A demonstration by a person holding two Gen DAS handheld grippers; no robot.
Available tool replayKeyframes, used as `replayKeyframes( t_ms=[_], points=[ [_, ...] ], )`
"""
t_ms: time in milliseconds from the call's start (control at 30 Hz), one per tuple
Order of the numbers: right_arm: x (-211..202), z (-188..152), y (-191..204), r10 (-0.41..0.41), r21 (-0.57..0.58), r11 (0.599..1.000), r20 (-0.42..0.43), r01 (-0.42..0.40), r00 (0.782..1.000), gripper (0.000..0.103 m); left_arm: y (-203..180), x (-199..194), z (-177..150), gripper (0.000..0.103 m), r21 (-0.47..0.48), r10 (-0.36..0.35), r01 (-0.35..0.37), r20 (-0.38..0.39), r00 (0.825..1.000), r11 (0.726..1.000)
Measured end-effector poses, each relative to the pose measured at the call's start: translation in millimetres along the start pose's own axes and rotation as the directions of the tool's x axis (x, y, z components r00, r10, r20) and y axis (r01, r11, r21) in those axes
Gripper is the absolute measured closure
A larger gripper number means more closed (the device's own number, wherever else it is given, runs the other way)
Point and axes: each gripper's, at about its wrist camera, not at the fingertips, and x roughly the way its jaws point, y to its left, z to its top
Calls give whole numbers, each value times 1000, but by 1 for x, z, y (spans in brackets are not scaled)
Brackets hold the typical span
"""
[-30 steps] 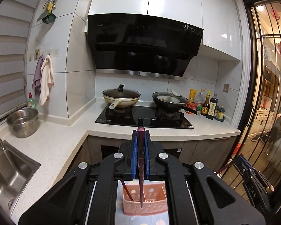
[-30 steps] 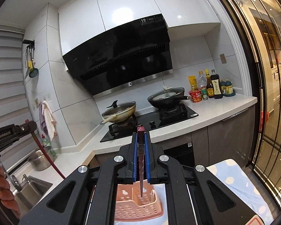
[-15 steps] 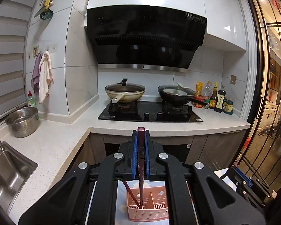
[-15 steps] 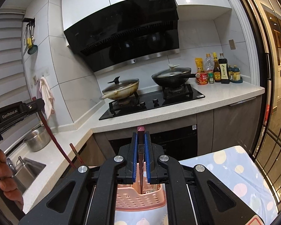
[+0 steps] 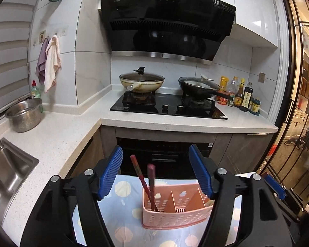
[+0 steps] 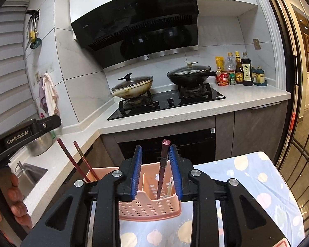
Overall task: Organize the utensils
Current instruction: 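Open both grippers to drop the chopsticks into the holder, withdraw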
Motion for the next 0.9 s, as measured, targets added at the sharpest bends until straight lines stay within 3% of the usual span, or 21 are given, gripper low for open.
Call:
replayKeyframes(
  t_ms=[100,167,533,900],
  points=[
    [-8,-2,1,2,2,1000,5,-2,1000,71,5,-9,-4,23,-16,12,-12,-4,1000,1000],
    [-15,-2,4,-7,-8,1000,22,7,1000,66,8,-18,-6,21,-21,14,-14,3,1000,1000],
    [-87,-9,-5,27,41,999,53,-29,998,60,10,-76,-40,18,-6,-23,22,-50,998,1000],
    [-170,-85,-25,59,78,996,-89,-52,994,60,9,-130,-133,18,-14,-45,43,-204,978,999]
  ],
)
